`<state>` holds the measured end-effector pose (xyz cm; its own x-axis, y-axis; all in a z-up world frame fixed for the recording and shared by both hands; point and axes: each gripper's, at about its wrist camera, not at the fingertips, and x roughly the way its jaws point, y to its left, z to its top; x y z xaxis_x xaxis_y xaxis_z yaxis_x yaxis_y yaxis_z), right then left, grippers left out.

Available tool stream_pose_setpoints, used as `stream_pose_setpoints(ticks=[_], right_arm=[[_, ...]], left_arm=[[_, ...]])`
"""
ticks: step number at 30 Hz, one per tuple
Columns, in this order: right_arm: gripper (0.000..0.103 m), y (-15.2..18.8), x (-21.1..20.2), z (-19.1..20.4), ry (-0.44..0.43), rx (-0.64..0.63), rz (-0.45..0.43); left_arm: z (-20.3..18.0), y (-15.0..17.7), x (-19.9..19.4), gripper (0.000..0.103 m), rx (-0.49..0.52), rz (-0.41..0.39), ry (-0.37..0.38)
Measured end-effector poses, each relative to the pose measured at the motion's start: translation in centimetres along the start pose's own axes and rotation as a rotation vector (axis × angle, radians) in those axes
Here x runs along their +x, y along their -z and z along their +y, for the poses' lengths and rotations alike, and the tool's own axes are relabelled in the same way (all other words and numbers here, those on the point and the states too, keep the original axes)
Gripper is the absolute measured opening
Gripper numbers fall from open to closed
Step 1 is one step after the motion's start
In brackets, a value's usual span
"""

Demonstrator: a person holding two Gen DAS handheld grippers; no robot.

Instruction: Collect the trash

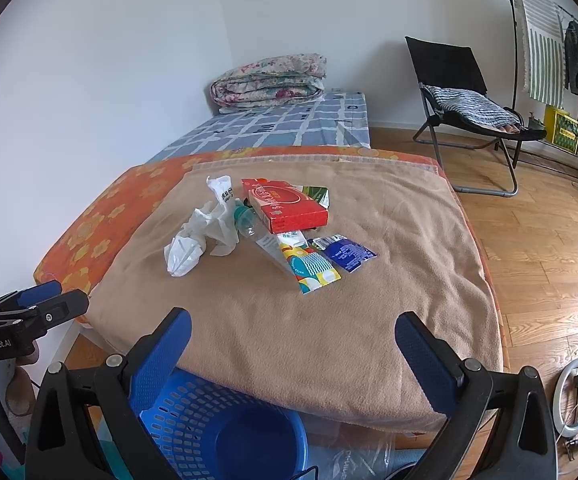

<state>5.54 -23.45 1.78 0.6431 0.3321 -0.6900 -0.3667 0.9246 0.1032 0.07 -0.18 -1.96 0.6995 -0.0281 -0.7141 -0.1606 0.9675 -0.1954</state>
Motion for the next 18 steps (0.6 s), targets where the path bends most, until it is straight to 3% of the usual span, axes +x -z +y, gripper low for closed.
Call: stream_pose_setpoints(ticks=[18], right_arm=[[0.103, 0.09, 0.08, -0.07, -0.001, 0.003, 0.006]], left_arm=[[0.45, 0.8, 0.37, 0.103, -0.011, 0.018, -0.003]])
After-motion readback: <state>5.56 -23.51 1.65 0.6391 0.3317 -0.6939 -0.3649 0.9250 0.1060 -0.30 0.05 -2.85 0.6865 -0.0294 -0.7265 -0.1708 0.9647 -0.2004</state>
